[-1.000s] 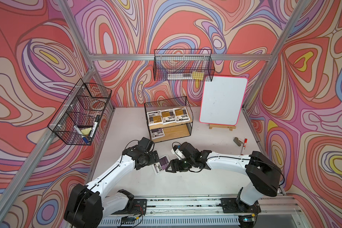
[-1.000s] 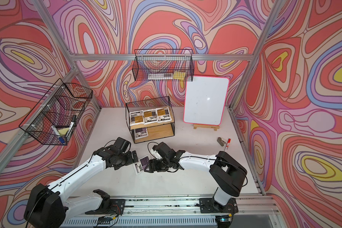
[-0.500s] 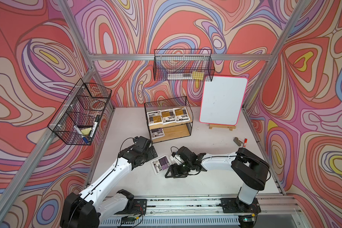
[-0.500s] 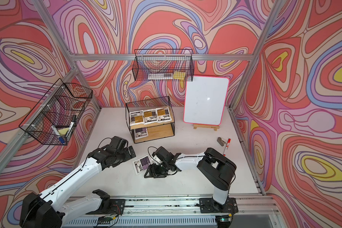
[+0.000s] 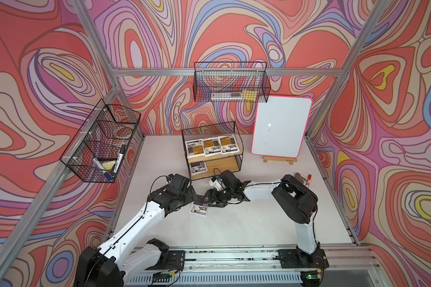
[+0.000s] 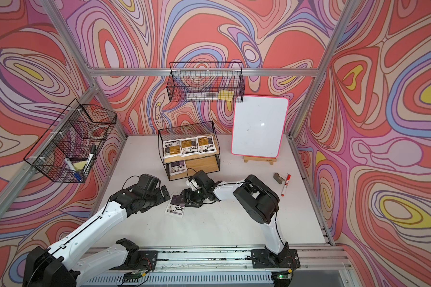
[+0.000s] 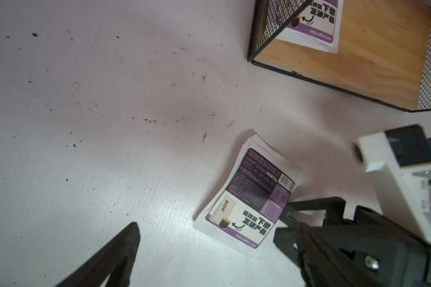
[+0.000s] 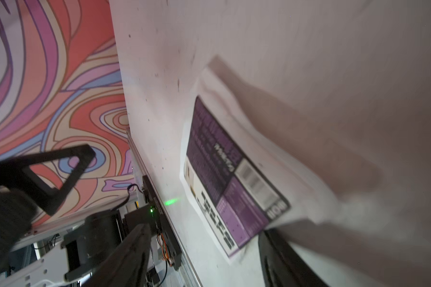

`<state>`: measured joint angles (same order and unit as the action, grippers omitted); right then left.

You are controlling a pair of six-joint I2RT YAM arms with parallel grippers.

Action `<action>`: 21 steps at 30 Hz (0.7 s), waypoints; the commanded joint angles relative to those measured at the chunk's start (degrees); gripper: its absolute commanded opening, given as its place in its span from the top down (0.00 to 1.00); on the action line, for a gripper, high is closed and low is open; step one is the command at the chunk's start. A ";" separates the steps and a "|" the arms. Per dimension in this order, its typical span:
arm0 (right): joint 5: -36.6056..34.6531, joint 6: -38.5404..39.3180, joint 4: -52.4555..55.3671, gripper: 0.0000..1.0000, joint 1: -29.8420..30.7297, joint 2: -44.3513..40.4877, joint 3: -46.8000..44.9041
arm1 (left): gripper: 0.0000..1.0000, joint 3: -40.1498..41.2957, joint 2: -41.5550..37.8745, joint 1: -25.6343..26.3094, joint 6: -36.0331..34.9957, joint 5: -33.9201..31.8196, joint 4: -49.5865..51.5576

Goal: Place the bagged coffee beans on the shelf by color
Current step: Adjust the bagged coffee beans at the center of the board.

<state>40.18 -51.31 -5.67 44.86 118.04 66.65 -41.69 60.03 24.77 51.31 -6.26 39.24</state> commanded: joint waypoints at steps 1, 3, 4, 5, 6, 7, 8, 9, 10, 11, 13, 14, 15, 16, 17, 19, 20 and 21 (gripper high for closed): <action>-3.31 -2.10 1.06 0.29 -1.93 4.87 3.22 | 0.01 1.64 -0.42 0.11 0.28 0.15 0.63; -3.36 -3.73 -0.46 0.30 -2.38 6.23 5.08 | 0.01 2.25 0.17 0.11 0.22 0.53 -0.16; -3.25 -4.62 -1.42 0.30 -2.45 6.38 5.50 | 0.01 2.51 0.70 0.11 0.13 0.86 -0.69; -3.26 -5.21 -2.23 0.30 -2.48 6.07 5.25 | 0.01 2.88 1.32 0.10 -0.13 1.41 -1.50; -3.31 -5.45 -2.73 0.31 -2.44 5.42 4.74 | 0.01 3.29 2.03 0.12 -0.50 2.05 -2.39; -3.54 -5.63 -3.01 0.31 -2.48 4.39 3.40 | 0.01 3.68 3.15 0.14 -1.21 3.12 -3.63; -4.06 -5.58 -2.99 0.31 -2.44 2.88 2.01 | 0.01 3.98 4.52 0.15 -1.74 4.65 -4.68; -4.65 -5.28 -2.75 0.31 -2.46 1.43 0.41 | 0.01 4.10 5.70 0.16 -2.19 5.80 -5.46; -5.16 -4.69 -2.16 0.31 -2.56 -0.35 -1.20 | 0.01 4.47 7.34 0.13 -2.79 7.18 -6.64; -5.69 -4.13 -1.41 0.31 -2.46 -2.19 -2.67 | 0.01 4.87 8.74 0.13 -3.34 8.48 -7.94; -6.57 -3.35 -0.44 0.31 -2.52 -5.71 -6.04 | 0.01 5.41 10.92 0.10 -4.12 10.49 -9.90; -7.23 -2.99 0.38 0.31 -2.50 -7.73 -7.60 | 0.01 5.70 11.77 0.12 -4.52 11.60 -11.01; -7.79 -2.60 1.24 0.31 -2.67 -9.24 -8.81 | 0.01 5.86 12.26 0.11 -4.79 12.33 -11.81; -8.15 -2.28 1.98 0.30 -2.88 -10.96 -10.14 | 0.01 5.97 12.92 0.18 -5.14 13.26 -12.75; -8.27 -2.04 2.49 0.30 -3.23 -12.35 -11.28 | 0.01 6.15 13.51 0.18 -5.49 14.24 -13.59; -8.35 -2.12 3.29 0.31 -4.35 -15.25 -13.82 | 0.01 6.25 15.09 0.35 -6.12 17.75 -15.64; -8.37 -2.22 3.58 0.30 -4.98 -16.13 -14.83 | 0.01 6.15 15.92 0.38 -6.30 18.92 -16.24; -8.47 -2.29 4.02 0.30 -5.81 -18.14 -15.95 | 0.01 6.10 16.80 0.69 -6.47 20.51 -17.12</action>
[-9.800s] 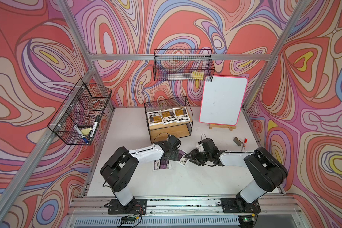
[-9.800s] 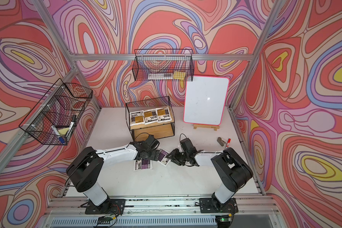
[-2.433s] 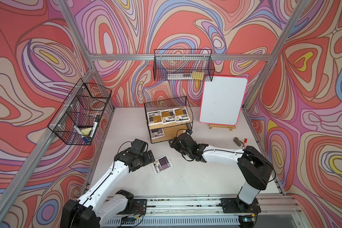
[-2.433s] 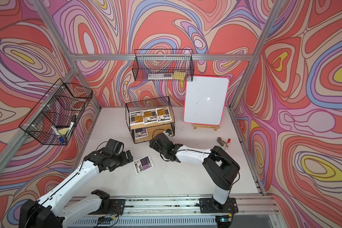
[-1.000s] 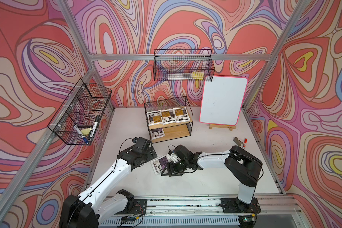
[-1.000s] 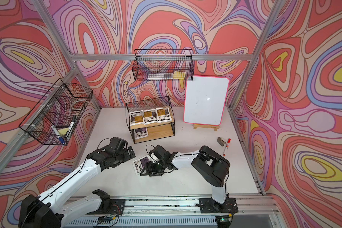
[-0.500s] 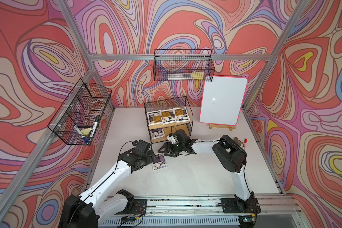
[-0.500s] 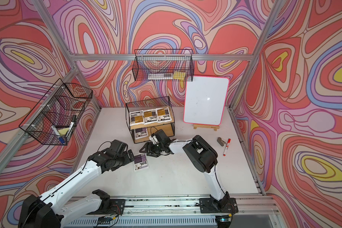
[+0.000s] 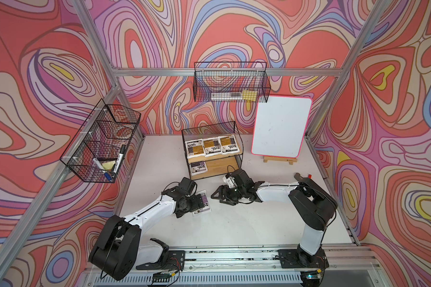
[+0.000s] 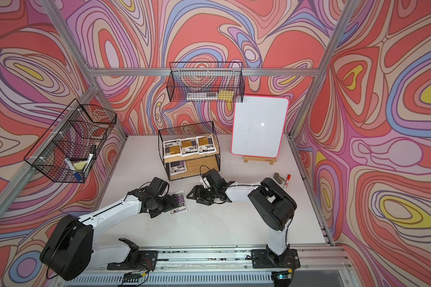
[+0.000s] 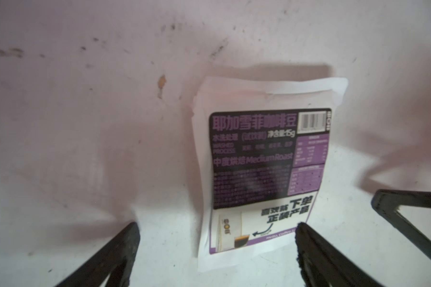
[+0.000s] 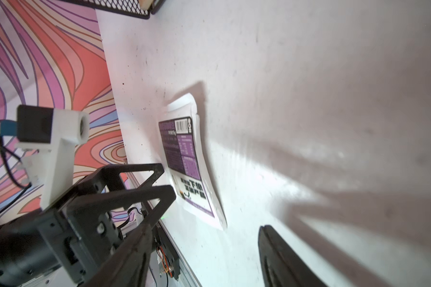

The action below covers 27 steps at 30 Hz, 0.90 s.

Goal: Place the bagged coffee beans on the shelf by color
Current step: Adjust the bagged coffee beans at the center of the board.

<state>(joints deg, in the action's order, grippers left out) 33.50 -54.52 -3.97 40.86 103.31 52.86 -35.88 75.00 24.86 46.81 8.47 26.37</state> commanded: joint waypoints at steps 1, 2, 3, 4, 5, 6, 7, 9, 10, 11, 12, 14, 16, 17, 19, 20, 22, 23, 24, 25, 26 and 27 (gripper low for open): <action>-1.79 0.90 2.64 0.30 -2.65 -4.64 -3.04 | 0.01 0.28 2.89 0.79 -2.22 7.41 -5.34; -1.82 0.95 3.23 0.30 -3.32 -5.58 -3.61 | 0.01 0.02 3.67 0.99 -2.41 8.78 -5.85; -1.81 1.08 3.69 0.30 -4.12 -6.48 -4.26 | 0.01 -0.48 4.62 1.29 -2.79 10.05 -6.18; -1.88 1.19 4.12 0.30 -4.78 -7.30 -4.69 | 0.01 -1.04 5.40 1.54 -3.32 11.30 -6.71; -1.96 1.25 4.67 0.30 -5.41 -7.89 -4.95 | 0.01 -1.47 6.00 1.72 -3.55 12.34 -7.19; -2.15 1.26 5.21 0.30 -6.02 -8.47 -5.14 | 0.01 -2.11 6.77 2.27 -3.66 13.59 -7.89; -2.29 1.22 5.71 0.30 -6.58 -8.96 -5.54 | 0.01 -2.62 7.71 2.79 -3.65 14.77 -8.75; -2.80 1.02 6.68 0.30 -7.64 -10.13 -6.29 | 0.01 -3.93 9.70 4.07 -3.57 16.53 -10.34; -2.98 0.84 7.02 0.30 -8.33 -10.71 -6.81 | 0.01 -4.84 10.99 4.84 -3.49 17.71 -10.81; -3.10 0.69 7.24 0.30 -8.87 -11.35 -7.31 | 0.01 -5.62 12.21 5.53 -3.40 18.81 -12.58; -3.22 0.65 7.50 0.30 -9.58 -12.01 -7.77 | 0.01 -6.92 13.58 6.37 -3.29 19.69 -13.57; -3.52 0.65 8.44 0.30 -10.53 -13.65 -8.54 | 0.01 -9.29 15.91 8.21 -2.91 20.95 -15.27; -4.09 0.95 9.70 0.30 -11.23 -14.97 -9.17 | 0.01 -12.73 17.98 9.90 -3.11 21.17 -15.27; -4.33 1.04 10.16 0.30 -11.32 -15.36 -9.38 | 0.01 -13.91 18.28 10.41 -3.12 20.87 -15.05; -4.39 0.91 10.38 0.30 -11.33 -16.05 -10.07 | 0.01 -15.77 17.60 10.94 -3.05 18.64 -13.96; -4.41 0.68 10.21 0.30 -11.32 -16.28 -10.42 | 0.01 -16.18 16.71 11.00 -3.00 16.59 -12.93; -4.40 -0.09 9.23 0.30 -11.35 -16.66 -11.46 | 0.01 -16.54 13.34 10.95 -3.75 10.22 -9.35; -4.40 -0.44 8.86 0.30 -11.33 -16.80 -11.82 | 0.01 -16.60 11.84 11.01 -3.90 6.72 -7.28; -4.15 -0.86 8.10 0.30 -11.29 -16.85 -12.28 | 0.01 -16.43 9.90 11.00 -4.25 2.55 -5.58; -3.93 -1.23 7.36 0.30 -11.33 -16.88 -12.63 | 0.01 -16.18 8.07 11.00 -4.66 -1.69 -3.65; -3.74 -1.59 6.73 0.30 -11.33 -16.95 -12.82 | 0.01 -16.05 6.75 11.00 -4.90 -4.95 -2.04; -3.34 -2.01 5.95 0.30 -11.21 -16.89 -13.13 | 0.01 -15.83 5.52 11.01 -5.49 -8.58 -0.54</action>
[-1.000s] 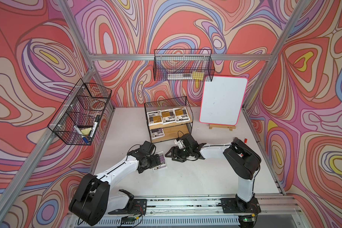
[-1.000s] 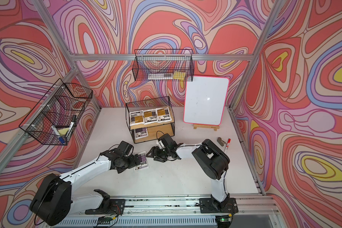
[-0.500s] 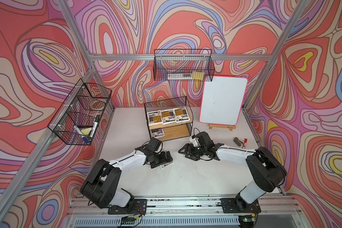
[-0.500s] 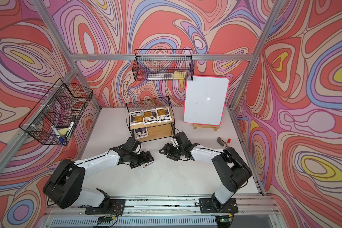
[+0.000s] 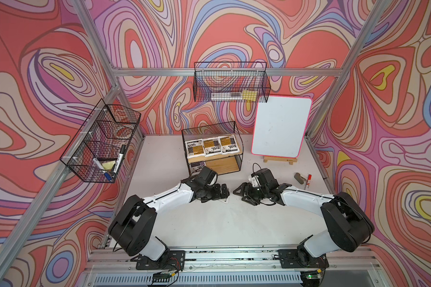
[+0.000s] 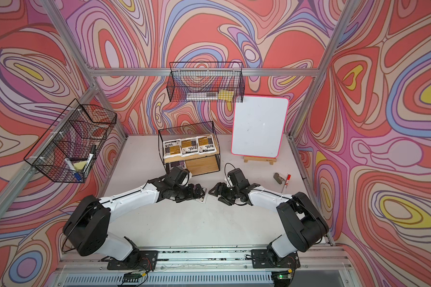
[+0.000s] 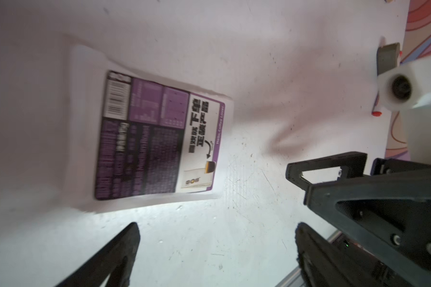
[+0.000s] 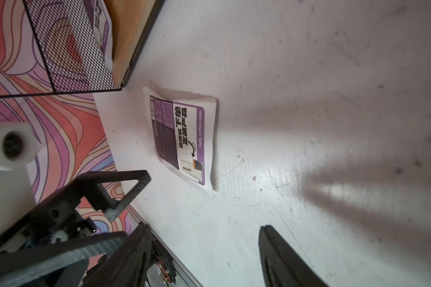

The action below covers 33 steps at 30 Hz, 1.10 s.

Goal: Place the bagged coffee beans on the shelf by color
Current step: Adjust the bagged coffee beans at the center of the board, then pick up the bagged coffee beans at the center of the board.

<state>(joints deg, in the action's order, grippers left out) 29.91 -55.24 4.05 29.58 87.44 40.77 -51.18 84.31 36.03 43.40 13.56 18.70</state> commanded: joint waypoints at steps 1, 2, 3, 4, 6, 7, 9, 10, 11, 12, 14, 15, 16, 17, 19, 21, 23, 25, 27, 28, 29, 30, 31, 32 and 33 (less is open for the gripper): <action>0.55 -1.64 -2.91 0.30 0.08 -0.81 -1.19 | 0.01 -0.55 -4.63 -0.18 -2.49 -16.24 8.41; 0.72 -1.87 -3.64 0.30 0.27 -0.76 -1.38 | 0.01 -0.50 -5.17 -0.24 -3.05 -18.95 9.44; 0.85 -2.05 -4.33 0.30 0.53 -0.52 -1.48 | 0.01 -0.34 -5.45 -0.26 -3.76 -20.84 9.89; 0.83 -2.14 -4.93 0.30 0.90 -0.27 -1.49 | 0.01 -0.13 -5.44 -0.17 -4.16 -22.33 10.09; 0.68 -2.63 -6.61 0.30 1.70 0.66 -1.65 | 0.01 0.61 -4.77 -0.24 -4.92 -24.64 9.47; 0.66 -3.17 -7.74 0.30 1.96 1.08 -2.02 | 0.01 0.76 -4.22 -0.26 -5.22 -25.29 9.18; 0.45 -4.85 -11.61 0.30 2.44 1.98 -3.09 | 0.01 0.95 -2.74 -0.27 -5.41 -26.38 7.82; 0.34 -5.47 -13.07 0.30 2.56 2.39 -3.47 | 0.01 1.13 -1.99 -0.26 -5.51 -26.55 7.08; 0.27 -5.93 -14.51 0.30 2.60 2.96 -3.77 | 0.01 1.25 -1.22 -0.26 -5.69 -26.80 6.15; 0.32 -6.39 -16.00 0.30 2.75 3.65 -4.07 | 0.01 1.34 -0.47 -0.26 -5.84 -27.09 5.51; 0.39 -7.28 -18.42 0.30 2.92 4.82 -4.46 | 0.01 1.25 0.90 -0.26 -6.59 -27.08 3.82; 0.43 -7.72 -19.47 0.30 3.09 5.40 -4.63 | 0.01 1.04 1.72 -0.26 -6.79 -27.14 3.33; 0.53 -8.07 -20.20 0.30 3.19 5.89 -4.73 | 0.01 0.83 2.39 -0.32 -7.06 -27.13 2.87; 0.72 -8.39 -21.09 0.30 3.33 6.49 -4.82 | 0.01 0.59 3.02 -0.35 -7.34 -27.34 2.46; 1.07 -8.90 -22.34 0.30 3.63 7.44 -4.89 | 0.01 0.28 4.30 -0.38 -7.53 -27.86 2.18; 1.42 -9.51 -23.57 0.30 3.98 8.41 -4.91 | 0.01 0.34 5.29 -0.74 -7.49 -28.47 2.04; 1.71 -9.71 -24.09 0.30 4.35 9.08 -4.83 | 0.01 0.87 5.93 -1.12 -7.30 -28.42 1.57; 1.67 -9.84 -24.27 0.30 4.72 9.49 -4.74 | 0.01 1.36 6.52 -1.54 -7.06 -28.27 1.33; 1.56 -9.97 -24.44 0.30 5.01 9.94 -4.74 | 0.01 2.00 7.02 -1.74 -6.84 -28.42 1.11; 1.47 -10.06 -24.60 0.30 5.04 10.18 -4.82 | 0.01 2.21 7.20 -1.79 -6.76 -28.42 1.11; 1.43 -10.31 -24.98 0.30 5.09 10.50 -4.89 | 0.01 2.49 7.55 -1.88 -6.75 -28.34 1.00; 1.38 -10.52 -25.36 0.30 5.13 10.92 -4.90 | 0.01 2.71 7.90 -2.02 -6.66 -28.22 0.92; 1.42 -10.71 -25.77 0.30 5.13 11.31 -4.95 | 0.01 2.98 8.25 -2.02 -6.55 -28.08 0.82; 1.46 -11.03 -26.37 0.30 5.13 11.68 -5.08 | 0.01 3.17 8.57 -2.02 -6.47 -27.93 0.65; 1.38 -11.32 -26.94 0.30 5.18 12.22 -5.18 | 0.01 3.50 8.84 -2.02 -6.39 -27.71 0.42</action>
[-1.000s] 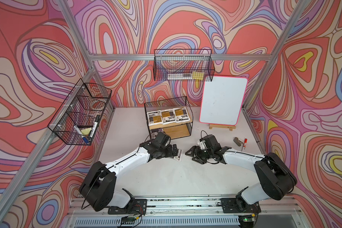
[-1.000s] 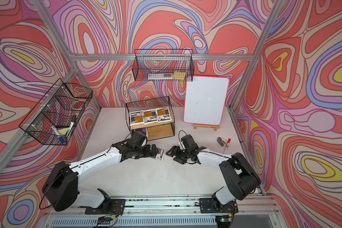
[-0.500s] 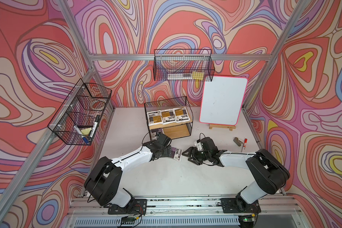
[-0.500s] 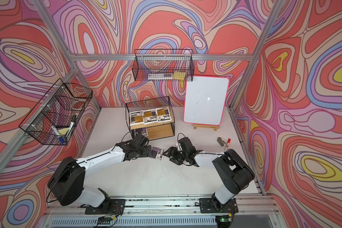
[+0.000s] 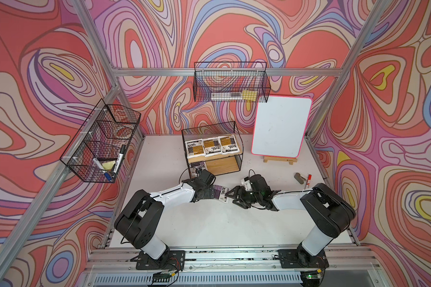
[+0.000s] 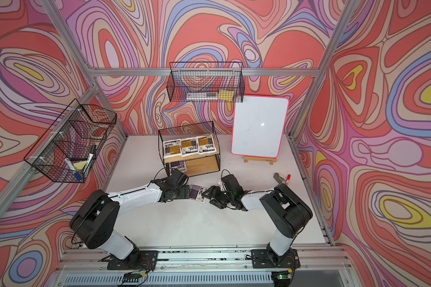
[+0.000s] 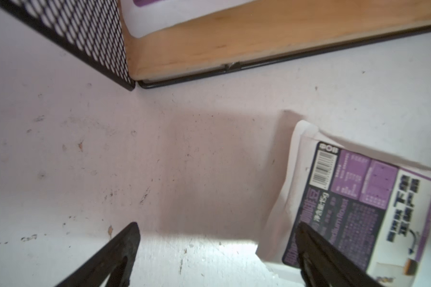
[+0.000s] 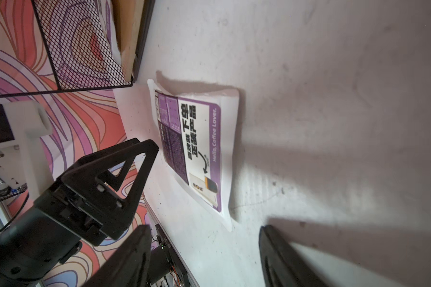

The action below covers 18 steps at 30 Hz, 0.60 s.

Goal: Place the bagged coffee beans on the shelf by color
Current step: Pick up the bagged coffee beans at the center of the board.

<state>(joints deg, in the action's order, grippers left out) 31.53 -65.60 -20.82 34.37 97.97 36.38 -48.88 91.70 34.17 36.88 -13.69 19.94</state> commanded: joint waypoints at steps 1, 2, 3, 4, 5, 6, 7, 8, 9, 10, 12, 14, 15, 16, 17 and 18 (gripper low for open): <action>-0.20 -1.18 -2.42 0.30 0.35 2.09 -0.79 | 0.01 1.42 1.70 -0.16 0.28 -0.38 -0.95; -0.17 -1.45 -3.15 0.30 0.35 2.54 -0.88 | 0.01 1.71 1.89 -0.15 0.47 -0.28 -1.17; -0.20 -1.77 -3.94 0.30 0.35 3.09 -1.09 | 0.01 2.01 2.11 -0.14 0.54 -0.26 -1.37; -0.31 -2.09 -4.54 0.30 0.35 3.19 -1.25 | 0.01 2.29 2.38 -0.15 0.63 -0.15 -1.54; -0.40 -2.40 -5.23 0.30 0.35 3.98 -1.46 | 0.01 2.55 2.58 -0.15 0.72 -0.11 -1.60; -0.46 -2.87 -6.24 0.30 0.35 5.36 -1.69 | 0.01 2.68 2.82 -0.16 0.79 0.12 -1.58; -0.48 -3.31 -7.25 0.30 0.34 5.98 -1.88 | 0.01 2.81 3.03 -0.16 0.82 0.12 -1.71; -0.53 -3.79 -8.41 0.30 0.35 6.66 -2.16 | 0.01 2.98 3.13 -0.16 0.82 0.17 -1.84; -0.53 -4.23 -9.97 0.30 0.35 7.46 -2.48 | 0.01 3.08 3.29 -0.16 0.82 0.23 -1.88; -0.51 -4.74 -11.18 0.30 0.34 8.12 -2.70 | 0.01 3.03 3.35 -0.16 0.82 0.20 -1.93; -0.47 -5.72 -14.30 0.30 0.35 9.85 -3.13 | 0.01 3.03 3.44 -0.16 0.69 0.18 -1.79; -0.43 -6.73 -16.71 0.31 0.35 11.56 -3.16 | 0.01 3.04 3.31 -0.17 0.65 0.16 -1.78; -0.41 -7.01 -17.82 0.32 0.30 12.26 -3.16 | 0.01 3.06 3.35 -0.21 0.58 0.25 -1.67; -0.51 -7.40 -18.93 0.33 0.35 12.97 -3.24 | 0.01 3.01 3.35 -0.12 0.64 0.27 -1.60; -0.56 -7.72 -19.79 0.34 0.34 13.72 -3.25 | 0.01 3.04 3.31 -0.16 0.65 0.25 -1.50; -0.61 -7.93 -20.56 0.36 0.35 14.18 -3.25 | 0.01 3.02 3.27 -0.17 0.64 0.27 -1.44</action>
<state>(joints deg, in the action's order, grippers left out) 33.17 -71.96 -43.97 34.48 108.31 35.33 -47.20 93.54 34.17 37.52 -13.63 17.10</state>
